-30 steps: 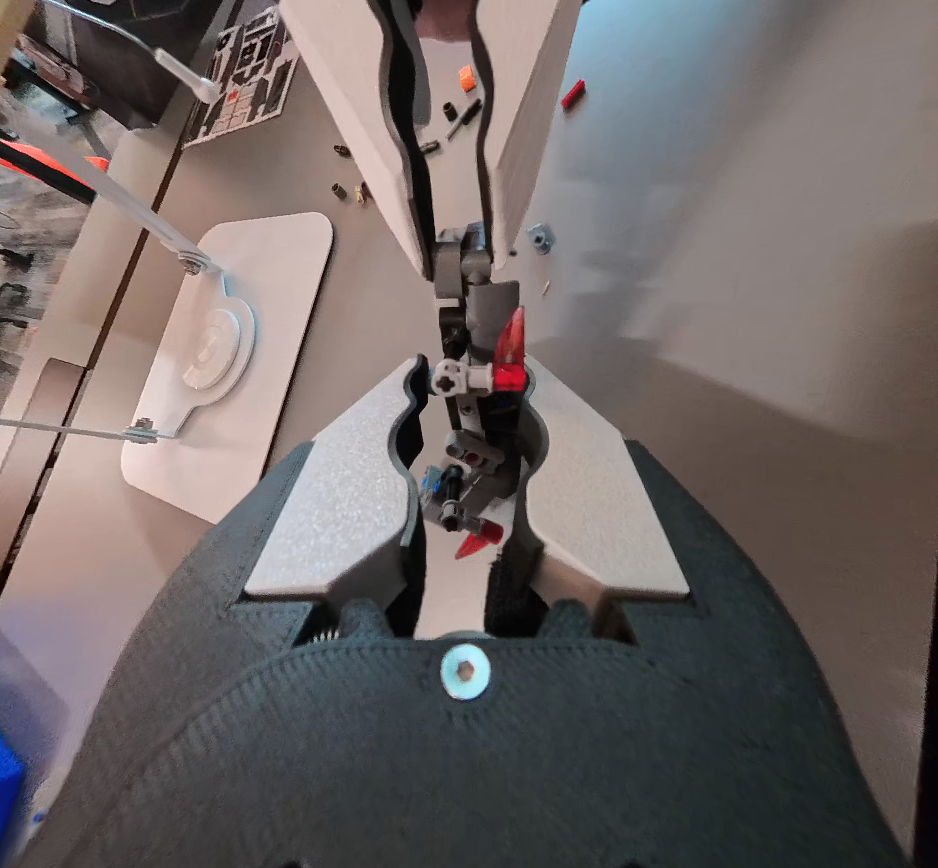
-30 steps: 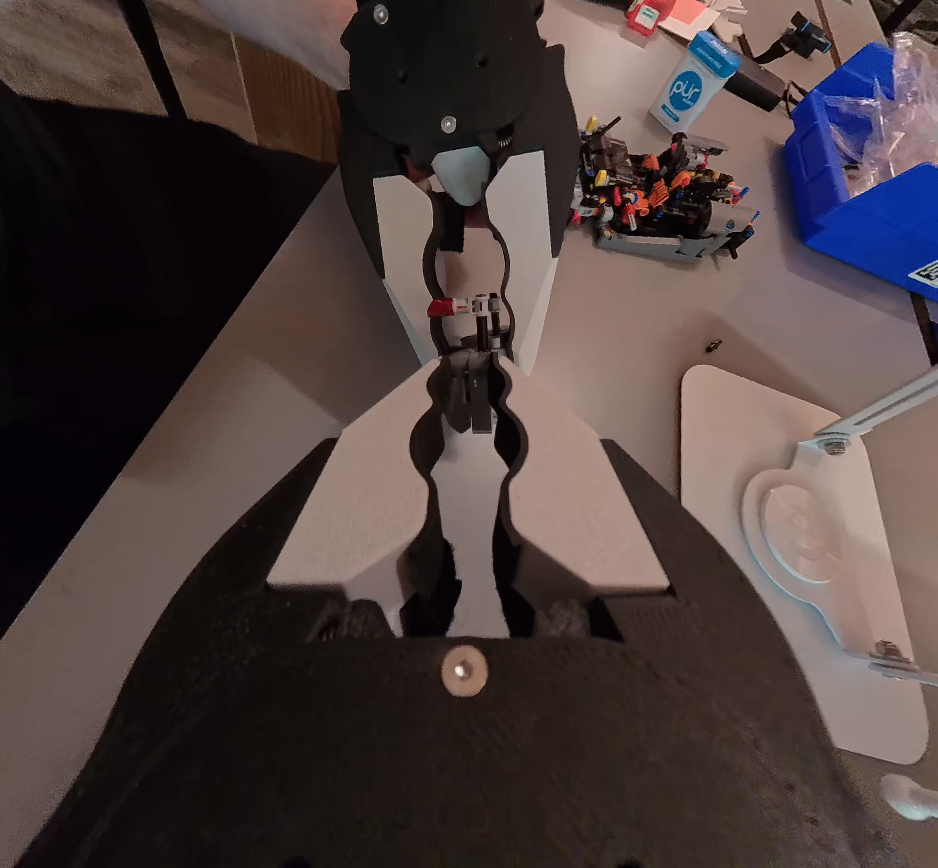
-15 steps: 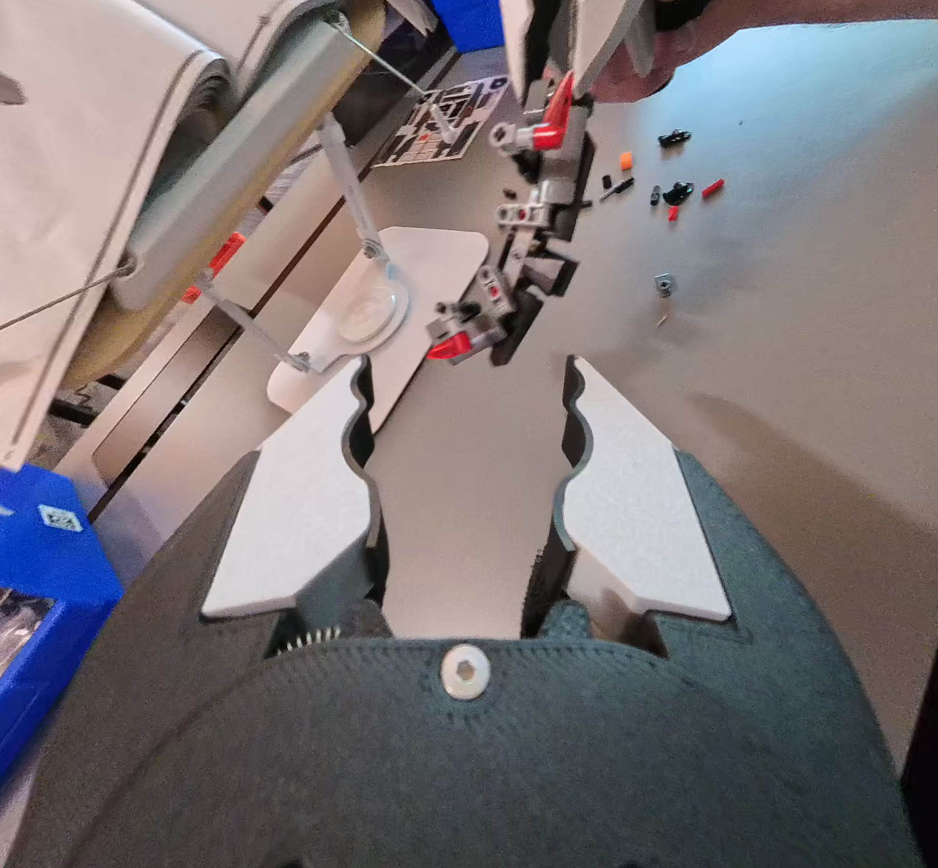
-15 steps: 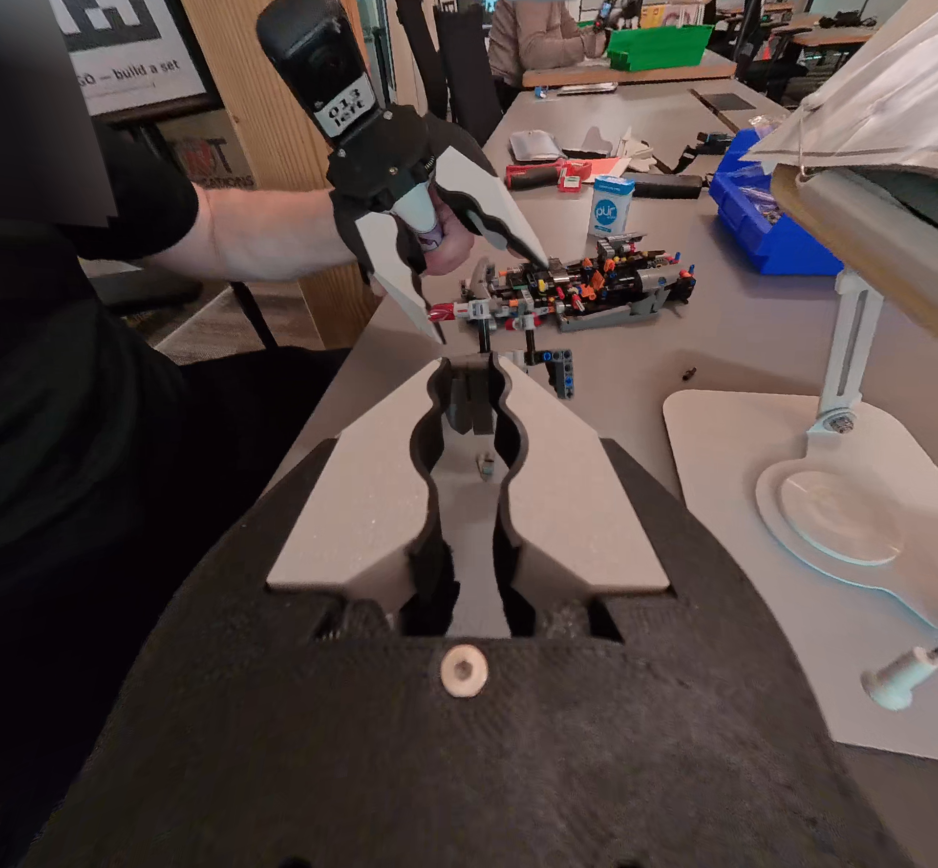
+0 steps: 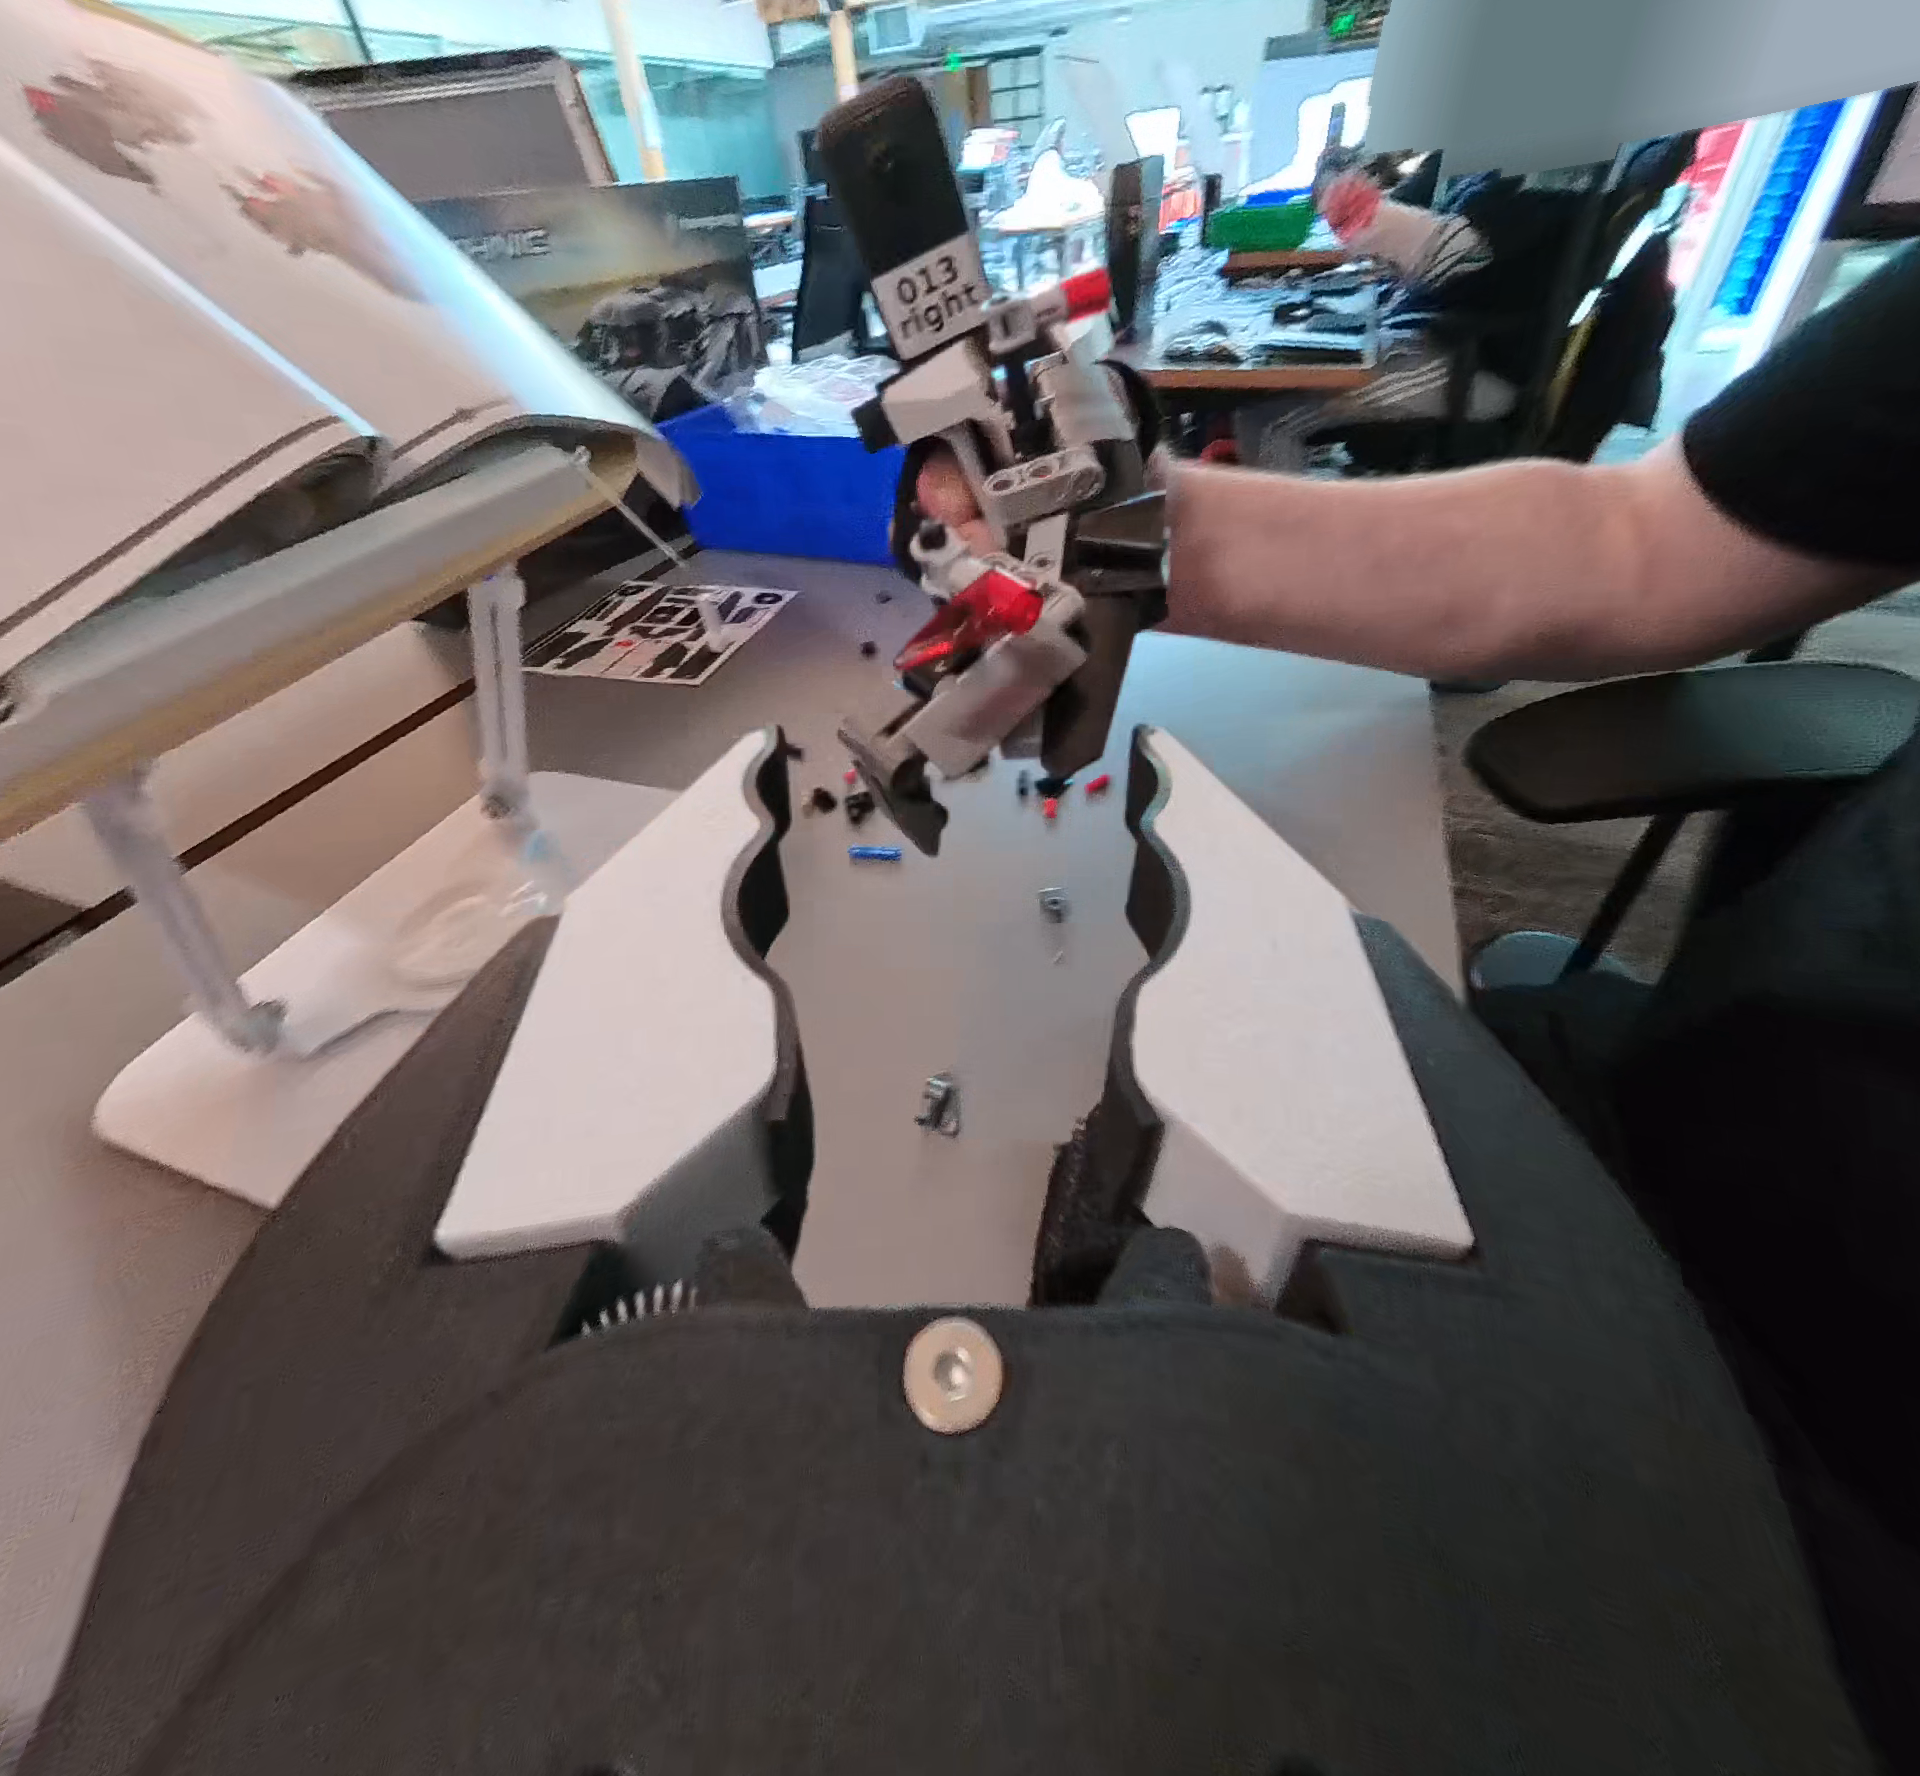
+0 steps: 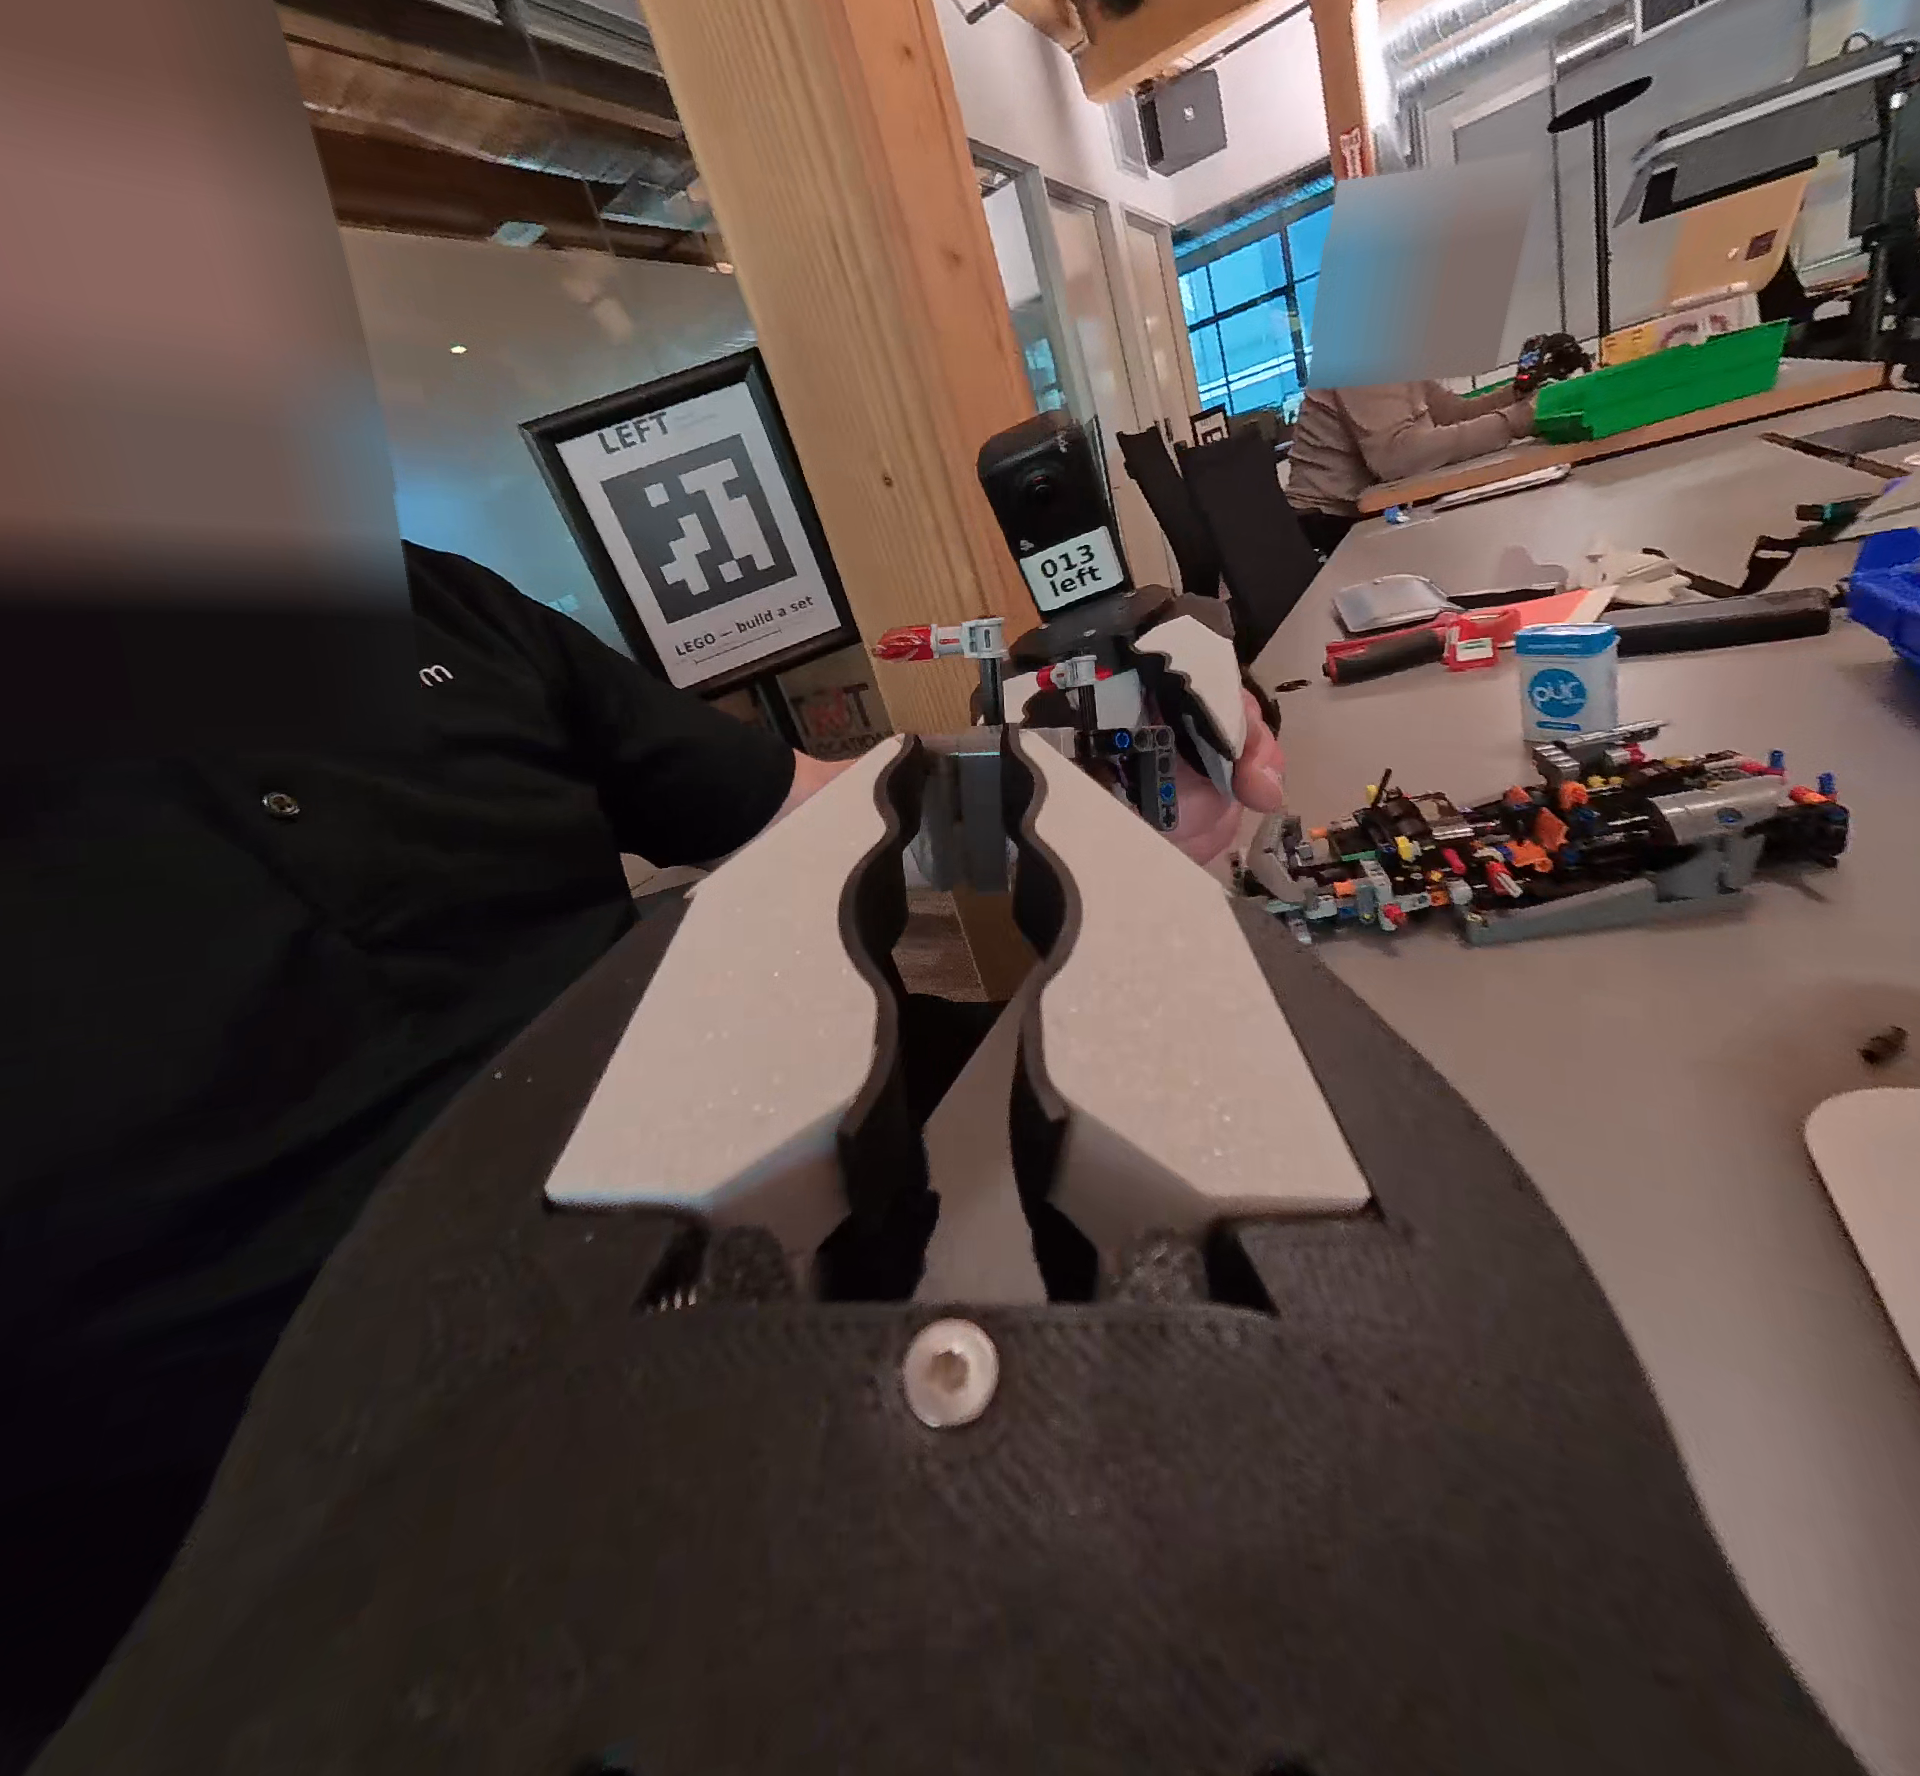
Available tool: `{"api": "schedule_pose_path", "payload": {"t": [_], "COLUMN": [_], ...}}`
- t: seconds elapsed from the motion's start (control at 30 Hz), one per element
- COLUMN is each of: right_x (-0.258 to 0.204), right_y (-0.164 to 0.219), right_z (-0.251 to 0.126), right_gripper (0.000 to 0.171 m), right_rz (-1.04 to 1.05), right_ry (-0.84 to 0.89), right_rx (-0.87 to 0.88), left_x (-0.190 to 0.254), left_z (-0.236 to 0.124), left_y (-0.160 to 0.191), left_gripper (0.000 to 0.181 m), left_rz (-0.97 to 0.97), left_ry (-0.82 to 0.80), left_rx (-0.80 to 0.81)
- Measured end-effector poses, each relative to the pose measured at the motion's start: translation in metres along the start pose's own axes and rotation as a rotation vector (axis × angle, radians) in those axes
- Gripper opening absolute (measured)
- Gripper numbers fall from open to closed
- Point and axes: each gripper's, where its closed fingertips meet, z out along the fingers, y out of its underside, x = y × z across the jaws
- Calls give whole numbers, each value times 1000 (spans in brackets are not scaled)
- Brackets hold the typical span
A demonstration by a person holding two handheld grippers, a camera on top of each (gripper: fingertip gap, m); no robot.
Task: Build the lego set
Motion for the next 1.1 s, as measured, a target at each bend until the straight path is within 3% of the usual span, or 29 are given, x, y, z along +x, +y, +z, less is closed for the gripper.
{"api": "schedule_pose_path", "payload": {"t": [0.17, 0.3, 0.43, 0.73, 1.1], "right_x": [-17, -14, -1, 36, 57], "right_y": [15, 57, 91, 142, 171], "right_z": [7, 17, 35, 70, 50], "right_gripper": [12, 12, 12, 12, 13], "right_rz": [-10, 19, 37, -55, -102], "right_ry": [11, 59, 88, 157, 244], "right_rx": [-49, -158, -228, -500, -662], "left_x": [4, 26, 29, 32, 31], "left_z": [-29, -72, -99, -130, -125], "left_y": [37, 62, 106, 138, 148], "left_gripper": [66, 57, 50, 38, 37], "left_rz": [38, -31, 22, 14, 76], "left_ry": [-86, -129, -252, -313, -320], "left_rx": [-264, -391, -556, -632, -630]}}
